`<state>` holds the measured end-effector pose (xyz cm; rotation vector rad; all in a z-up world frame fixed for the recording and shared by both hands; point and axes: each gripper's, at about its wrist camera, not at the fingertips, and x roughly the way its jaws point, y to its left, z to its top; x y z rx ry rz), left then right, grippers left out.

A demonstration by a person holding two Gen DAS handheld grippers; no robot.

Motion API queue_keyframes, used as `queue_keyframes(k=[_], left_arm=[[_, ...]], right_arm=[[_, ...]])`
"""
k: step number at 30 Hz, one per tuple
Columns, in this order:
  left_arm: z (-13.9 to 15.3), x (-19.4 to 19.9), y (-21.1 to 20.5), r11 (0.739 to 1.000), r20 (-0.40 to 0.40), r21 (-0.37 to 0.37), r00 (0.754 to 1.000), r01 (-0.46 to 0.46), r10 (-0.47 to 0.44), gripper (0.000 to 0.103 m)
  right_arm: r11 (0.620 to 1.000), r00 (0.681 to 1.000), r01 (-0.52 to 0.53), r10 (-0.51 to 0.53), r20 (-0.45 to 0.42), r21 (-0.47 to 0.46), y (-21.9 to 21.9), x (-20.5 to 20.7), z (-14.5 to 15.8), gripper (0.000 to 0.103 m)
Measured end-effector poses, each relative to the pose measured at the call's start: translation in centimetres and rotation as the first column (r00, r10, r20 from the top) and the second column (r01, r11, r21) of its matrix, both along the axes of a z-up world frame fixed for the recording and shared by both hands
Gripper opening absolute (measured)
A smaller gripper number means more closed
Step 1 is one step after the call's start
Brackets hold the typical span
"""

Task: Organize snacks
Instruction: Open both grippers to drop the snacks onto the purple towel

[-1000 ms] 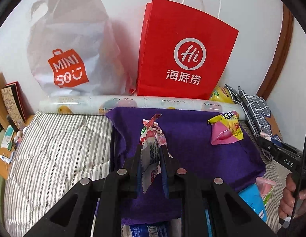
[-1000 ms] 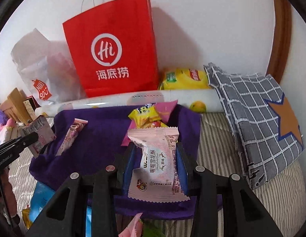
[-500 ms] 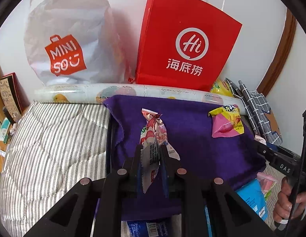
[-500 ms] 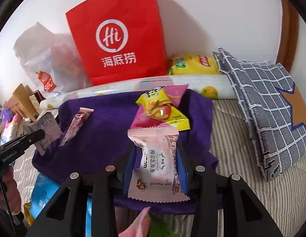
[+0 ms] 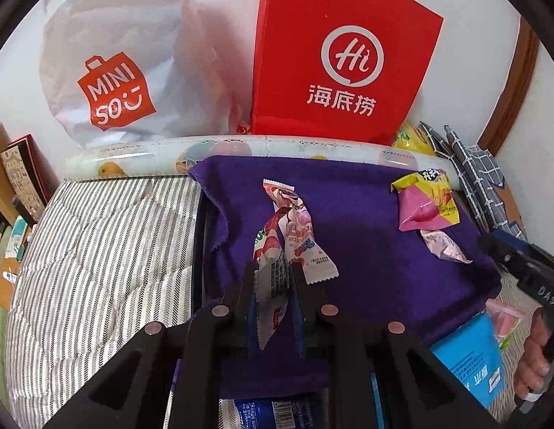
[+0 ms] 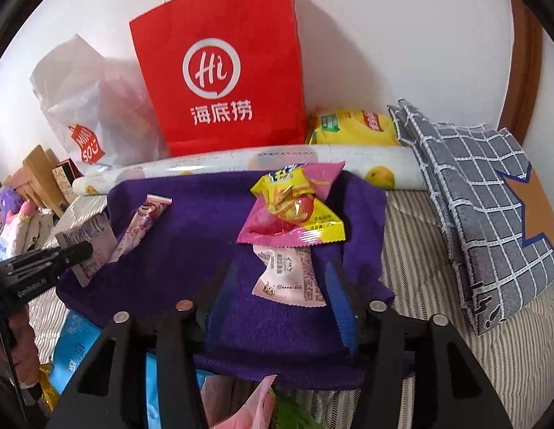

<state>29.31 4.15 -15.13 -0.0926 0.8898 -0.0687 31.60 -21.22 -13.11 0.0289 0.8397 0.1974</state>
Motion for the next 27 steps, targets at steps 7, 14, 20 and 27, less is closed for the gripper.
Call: queue_keyframes(k=[7, 14, 20, 27], left_arm=[[0.1, -0.1, -0.2, 0.999, -0.003, -0.037, 0.999, 0.034, -0.034, 0.018], [0.9, -0.7, -1.1, 0.994, 0.025, -0.064, 0.996, 0.087, -0.085, 0.053], [1.7, -1.1, -1.1, 0.994, 0.060, -0.059, 0.995, 0.088, -0.084, 0.055], [2.3, -1.3, -0.5, 0.997, 0.081, -0.060, 0.995, 0.054, -0.049, 0.055]], right_arm=[[1.000, 0.999, 0.031, -0.031, 0.026, 0.001, -0.3, -0.2, 0.8, 0.075], [1.000, 0.999, 0.024, -0.024, 0.022, -0.018, -0.1, -0.1, 0.7, 0.076], [1.000, 0.999, 0.015, -0.015, 0.045, -0.016, -0.2, -0.4, 1.2, 0.076], [1.000, 0.999, 0.015, -0.015, 0.050, 0.005, -1.2, -2.2, 2.5, 0.067]])
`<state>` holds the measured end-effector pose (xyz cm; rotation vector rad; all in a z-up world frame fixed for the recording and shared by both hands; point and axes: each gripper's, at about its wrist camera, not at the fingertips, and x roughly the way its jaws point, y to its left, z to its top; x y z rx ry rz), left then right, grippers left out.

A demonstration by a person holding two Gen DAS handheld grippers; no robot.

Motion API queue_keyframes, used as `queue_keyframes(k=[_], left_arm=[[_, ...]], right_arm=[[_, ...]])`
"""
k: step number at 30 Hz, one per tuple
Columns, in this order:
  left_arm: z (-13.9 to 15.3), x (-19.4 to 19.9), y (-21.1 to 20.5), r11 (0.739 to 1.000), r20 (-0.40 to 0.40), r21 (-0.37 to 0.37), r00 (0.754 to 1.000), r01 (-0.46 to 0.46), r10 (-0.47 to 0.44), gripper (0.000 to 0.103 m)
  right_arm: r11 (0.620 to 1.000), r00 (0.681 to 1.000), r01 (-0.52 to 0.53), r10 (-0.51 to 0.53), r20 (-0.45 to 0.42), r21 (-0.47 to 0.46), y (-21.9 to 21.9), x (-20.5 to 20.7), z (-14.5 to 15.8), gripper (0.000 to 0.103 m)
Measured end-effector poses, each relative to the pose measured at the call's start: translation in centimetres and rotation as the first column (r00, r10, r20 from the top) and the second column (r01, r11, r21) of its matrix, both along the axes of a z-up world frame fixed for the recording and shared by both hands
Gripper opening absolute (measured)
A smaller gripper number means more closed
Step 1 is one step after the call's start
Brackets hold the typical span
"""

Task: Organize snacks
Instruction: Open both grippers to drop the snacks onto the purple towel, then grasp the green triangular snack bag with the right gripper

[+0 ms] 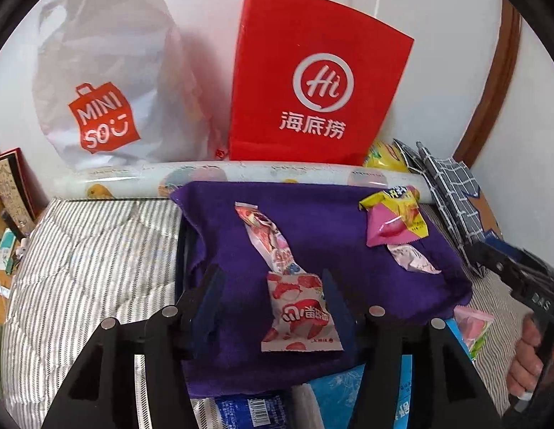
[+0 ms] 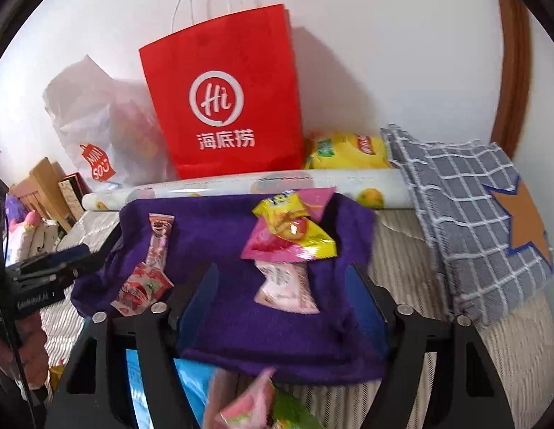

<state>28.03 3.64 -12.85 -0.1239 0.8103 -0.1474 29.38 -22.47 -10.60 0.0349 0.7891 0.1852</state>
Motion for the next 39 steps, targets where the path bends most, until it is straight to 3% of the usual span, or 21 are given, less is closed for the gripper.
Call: queue_keyframes(k=[5, 10, 14, 19, 22, 26, 33, 37, 39], left_arm=[[0.5, -0.3, 0.5, 0.999, 0.010, -0.033, 1.000, -0.007, 0.007, 0.055], [1.5, -0.8, 0.8, 0.998, 0.069, 0.000, 0.996, -0.062, 0.061, 0.055], [2.5, -1.2, 1.0, 0.996, 0.108, 0.021, 0.991, -0.084, 0.081, 0.055], [3.8, -2.5, 1.2, 0.996, 0.121, 0.023, 0.990, -0.082, 0.078, 0.055], [3.9, -3.7, 1.5, 0.996, 0.122, 0.041, 0.990, -0.077, 0.072, 0.055], [3.7, -5.2, 2.3, 0.996, 0.106, 0.049, 0.992, -0.080, 0.074, 0.055], [3.3, -8.4, 3.2, 0.998, 0.074, 0.051, 0.996, -0.045, 0.041, 0.055], [2.8, -10.4, 3.3, 0.996, 0.065, 0.083, 0.997, -0.041, 0.036, 0.055], [2.6, -11.4, 3.4, 0.992, 0.068, 0.111, 0.997, -0.056, 0.048, 0.055]], right_arm=[[0.999, 0.998, 0.052, -0.051, -0.026, 0.018, -2.5, -3.0, -0.1, 0.061], [0.999, 0.997, 0.042, -0.042, -0.067, 0.010, -3.4, -6.4, -1.9, 0.059], [1.000, 0.990, 0.017, -0.017, -0.138, 0.000, -2.6, -7.2, -4.2, 0.042], [1.000, 0.990, 0.014, -0.011, -0.139, 0.021, -2.0, -7.1, -4.9, 0.042], [1.000, 0.981, -0.008, 0.009, -0.195, 0.007, -1.2, -6.3, -5.7, 0.046], [0.998, 0.986, -0.006, -0.005, -0.166, -0.067, -0.6, -7.2, -5.6, 0.029], [0.998, 0.991, 0.021, -0.028, -0.127, -0.052, -2.1, -11.7, -2.9, 0.028], [1.000, 0.988, -0.005, 0.004, -0.157, -0.006, -2.3, -13.8, -3.7, 0.029], [1.000, 0.985, -0.006, 0.001, -0.172, -0.026, -2.0, -14.2, -4.5, 0.029]])
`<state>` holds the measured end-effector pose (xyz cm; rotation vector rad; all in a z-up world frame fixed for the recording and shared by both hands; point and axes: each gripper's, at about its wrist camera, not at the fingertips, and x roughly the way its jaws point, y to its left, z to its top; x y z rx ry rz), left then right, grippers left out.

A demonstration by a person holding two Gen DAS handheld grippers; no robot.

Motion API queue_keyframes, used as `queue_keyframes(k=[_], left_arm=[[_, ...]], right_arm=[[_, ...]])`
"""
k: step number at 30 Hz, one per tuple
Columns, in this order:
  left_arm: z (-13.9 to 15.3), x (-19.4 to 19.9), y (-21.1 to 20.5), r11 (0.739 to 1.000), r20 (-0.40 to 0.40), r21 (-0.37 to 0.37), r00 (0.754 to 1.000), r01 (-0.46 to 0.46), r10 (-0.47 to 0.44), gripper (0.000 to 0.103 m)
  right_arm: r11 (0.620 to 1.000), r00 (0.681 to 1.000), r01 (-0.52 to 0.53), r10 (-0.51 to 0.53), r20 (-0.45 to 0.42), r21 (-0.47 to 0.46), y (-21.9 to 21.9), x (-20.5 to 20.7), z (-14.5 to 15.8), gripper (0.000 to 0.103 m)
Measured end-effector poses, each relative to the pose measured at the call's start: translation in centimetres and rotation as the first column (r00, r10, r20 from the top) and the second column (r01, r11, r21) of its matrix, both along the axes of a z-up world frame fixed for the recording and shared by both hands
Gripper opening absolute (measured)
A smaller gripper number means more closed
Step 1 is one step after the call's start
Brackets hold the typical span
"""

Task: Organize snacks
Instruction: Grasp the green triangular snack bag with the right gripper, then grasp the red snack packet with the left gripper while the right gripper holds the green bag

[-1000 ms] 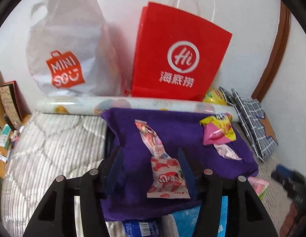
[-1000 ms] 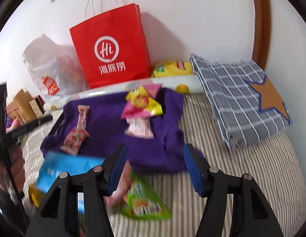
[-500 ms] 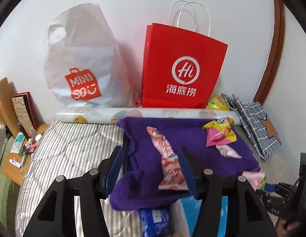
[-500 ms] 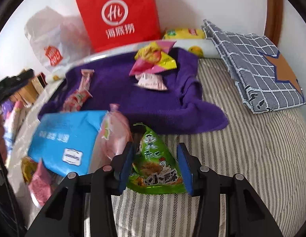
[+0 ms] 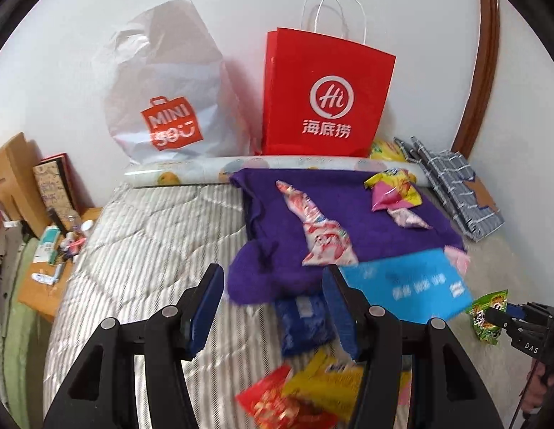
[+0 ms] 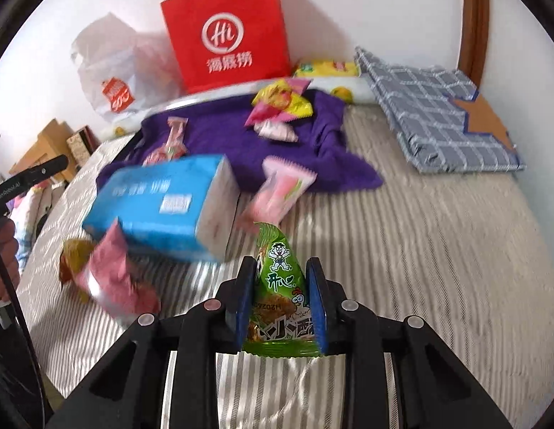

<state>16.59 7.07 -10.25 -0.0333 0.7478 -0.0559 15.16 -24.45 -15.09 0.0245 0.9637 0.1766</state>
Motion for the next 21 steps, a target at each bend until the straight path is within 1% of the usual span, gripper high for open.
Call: queue_keyframes(k=[1, 3, 4, 5, 8, 10, 13, 15, 16, 18, 19, 21], left_arm=[[-0.1, -0.3, 0.1, 1.000, -0.003, 0.007, 1.000, -0.001, 0.001, 0.055], [-0.4, -1.1, 0.4, 1.000, -0.015, 0.014, 1.000, -0.003, 0.003, 0.055], [-0.4, -1.3, 0.6, 1.000, -0.018, 0.014, 1.000, -0.006, 0.006, 0.055], [-0.6, -1.6, 0.8, 1.000, -0.021, 0.013, 1.000, -0.009, 0.009, 0.055], [-1.2, -2.3, 1.3, 1.000, -0.044, -0.016, 0.999, -0.004, 0.004, 0.056], [-1.8, -2.9, 1.4, 0.999, -0.067, -0.045, 0.998, 0.013, -0.016, 0.056], [-2.6, -4.0, 1.0, 0.999, -0.082, -0.035, 0.996, 0.036, -0.039, 0.057], [-3.2, -4.5, 0.8, 0.996, -0.101, -0.052, 0.992, 0.066, -0.071, 0.060], [-3.6, -4.7, 0.7, 0.996, -0.114, -0.061, 0.991, 0.064, -0.070, 0.060], [-4.3, -4.7, 0.8, 0.998, -0.138, -0.051, 0.990, 0.022, -0.029, 0.060], [-4.6, -4.7, 0.8, 0.998, -0.147, -0.056, 0.989, 0.015, -0.023, 0.060], [-5.7, -4.5, 0.9, 0.996, -0.183, -0.091, 0.983, 0.005, -0.021, 0.060]], right_arm=[[1.000, 1.000, -0.002, 0.002, -0.006, -0.019, 0.2, -0.3, -0.4, 0.030], [1.000, 1.000, -0.009, 0.010, 0.020, -0.025, 0.3, -1.0, -0.6, 0.039], [0.999, 0.999, -0.020, 0.021, 0.027, -0.029, 0.4, -1.4, -0.7, 0.047], [0.999, 0.999, -0.026, 0.027, 0.030, -0.039, 0.6, -1.6, -0.8, 0.049], [0.998, 0.999, -0.034, 0.035, 0.025, -0.062, 0.8, -1.7, -1.5, 0.051], [0.998, 0.999, -0.027, 0.030, 0.045, -0.055, 0.7, -2.0, -1.4, 0.049], [0.999, 0.998, -0.007, 0.010, 0.060, -0.049, 0.5, -2.2, -1.1, 0.047], [0.999, 0.997, -0.005, 0.008, 0.074, -0.049, 0.5, -2.5, -0.7, 0.047], [0.999, 0.996, -0.006, 0.010, 0.083, -0.045, 0.5, -2.7, -0.5, 0.047], [0.999, 0.996, -0.010, 0.014, 0.091, -0.046, 0.5, -3.0, -0.3, 0.047], [0.999, 0.995, -0.010, 0.015, 0.095, -0.050, 0.6, -3.1, -0.3, 0.047], [0.999, 0.995, -0.009, 0.014, 0.097, -0.051, 0.6, -3.5, -0.4, 0.047]])
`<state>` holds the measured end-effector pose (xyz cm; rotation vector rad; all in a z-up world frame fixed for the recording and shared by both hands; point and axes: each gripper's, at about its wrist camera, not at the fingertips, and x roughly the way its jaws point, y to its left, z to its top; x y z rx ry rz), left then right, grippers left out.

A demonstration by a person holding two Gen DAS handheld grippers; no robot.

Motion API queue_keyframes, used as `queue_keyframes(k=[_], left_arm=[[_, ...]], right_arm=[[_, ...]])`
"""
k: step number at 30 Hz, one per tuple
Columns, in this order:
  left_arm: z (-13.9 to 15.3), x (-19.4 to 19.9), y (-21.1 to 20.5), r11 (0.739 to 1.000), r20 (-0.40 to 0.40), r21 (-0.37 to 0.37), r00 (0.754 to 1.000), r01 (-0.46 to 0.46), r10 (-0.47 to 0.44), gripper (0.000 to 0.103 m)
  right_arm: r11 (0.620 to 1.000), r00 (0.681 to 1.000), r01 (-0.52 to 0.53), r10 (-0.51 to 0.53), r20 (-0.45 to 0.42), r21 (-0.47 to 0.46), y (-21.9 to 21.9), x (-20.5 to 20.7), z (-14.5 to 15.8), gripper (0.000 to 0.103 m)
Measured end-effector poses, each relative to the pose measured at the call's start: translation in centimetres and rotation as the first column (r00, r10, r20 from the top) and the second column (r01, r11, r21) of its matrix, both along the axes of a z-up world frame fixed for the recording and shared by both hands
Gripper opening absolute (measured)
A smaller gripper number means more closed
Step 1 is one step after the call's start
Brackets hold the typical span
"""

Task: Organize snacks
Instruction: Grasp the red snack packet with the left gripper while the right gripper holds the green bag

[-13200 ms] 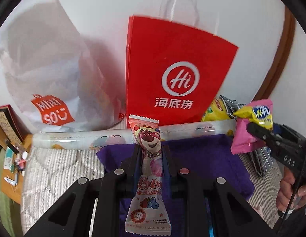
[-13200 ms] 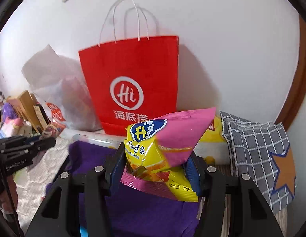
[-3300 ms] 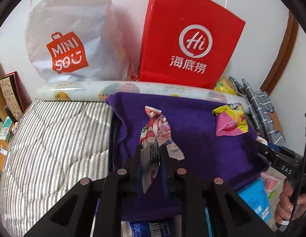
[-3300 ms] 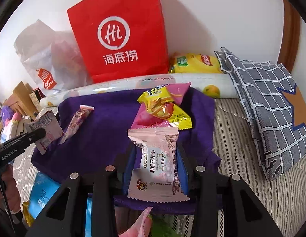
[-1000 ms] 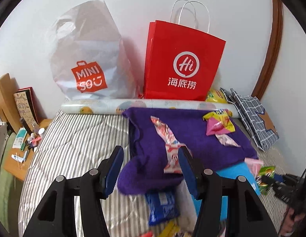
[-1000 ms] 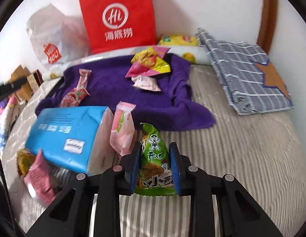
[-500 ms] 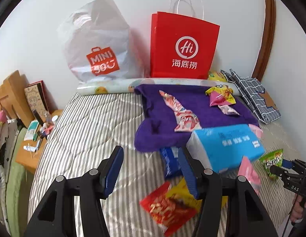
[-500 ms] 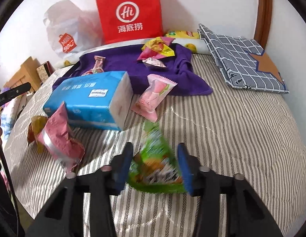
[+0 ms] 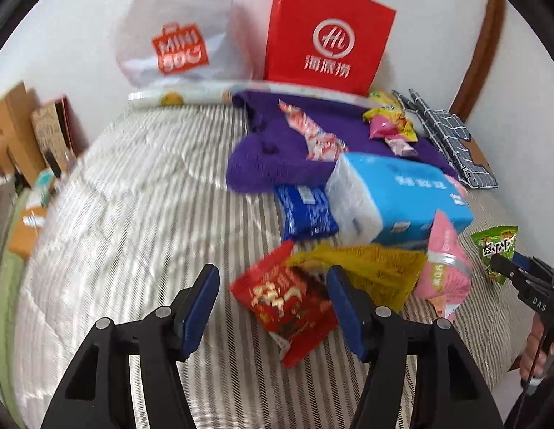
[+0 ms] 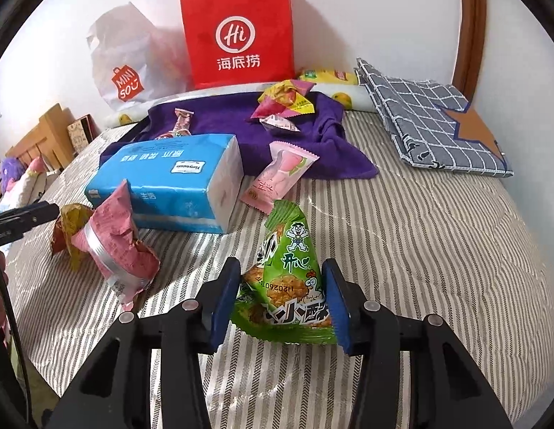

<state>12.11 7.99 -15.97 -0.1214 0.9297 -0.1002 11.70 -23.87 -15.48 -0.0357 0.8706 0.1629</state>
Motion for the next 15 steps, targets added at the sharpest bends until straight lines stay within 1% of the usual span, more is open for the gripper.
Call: queue_keyframes(k=[3, 5, 6, 7, 8, 9, 10, 15], left_arm=[[-1.2, 0.4, -0.1, 0.999, -0.044, -0.035, 0.999, -0.008, 0.007, 0.060], [-1.6, 0.6, -0.4, 1.000, -0.056, -0.026, 0.998, -0.007, 0.005, 0.059], [-1.9, 0.7, -0.6, 1.000, -0.061, -0.003, 0.998, -0.011, 0.010, 0.059], [-2.0, 0.7, -0.8, 1.000, -0.058, 0.013, 0.998, -0.012, 0.013, 0.058], [-2.0, 0.7, -1.1, 0.999, -0.044, 0.048, 0.999, -0.016, 0.019, 0.053], [-2.0, 0.6, -1.1, 0.998, -0.038, 0.066, 0.999, -0.016, 0.018, 0.049], [-1.9, 0.5, -1.1, 0.997, -0.032, 0.078, 0.999, -0.015, 0.018, 0.047], [-2.1, 0.4, -0.7, 0.998, -0.012, 0.065, 1.000, -0.012, 0.013, 0.048]], right_arm=[[1.000, 1.000, 0.003, -0.003, 0.000, 0.003, -0.1, -0.4, -0.2, 0.047], [1.000, 1.000, 0.003, -0.003, -0.003, 0.003, -0.1, -0.6, -0.3, 0.047], [1.000, 1.000, 0.002, -0.002, -0.002, 0.004, -0.1, -0.6, -0.3, 0.047], [1.000, 1.000, 0.001, -0.001, -0.001, 0.005, -0.1, -0.6, -0.3, 0.047], [1.000, 1.000, -0.001, 0.001, -0.001, 0.005, -0.1, -0.6, -0.3, 0.047], [1.000, 1.000, -0.001, 0.001, 0.000, 0.004, 0.0, -0.6, -0.3, 0.047], [1.000, 1.000, -0.002, 0.002, 0.002, 0.003, 0.0, -0.6, -0.4, 0.047], [1.000, 1.000, -0.007, 0.007, 0.002, 0.000, 0.0, -0.6, -1.1, 0.047]])
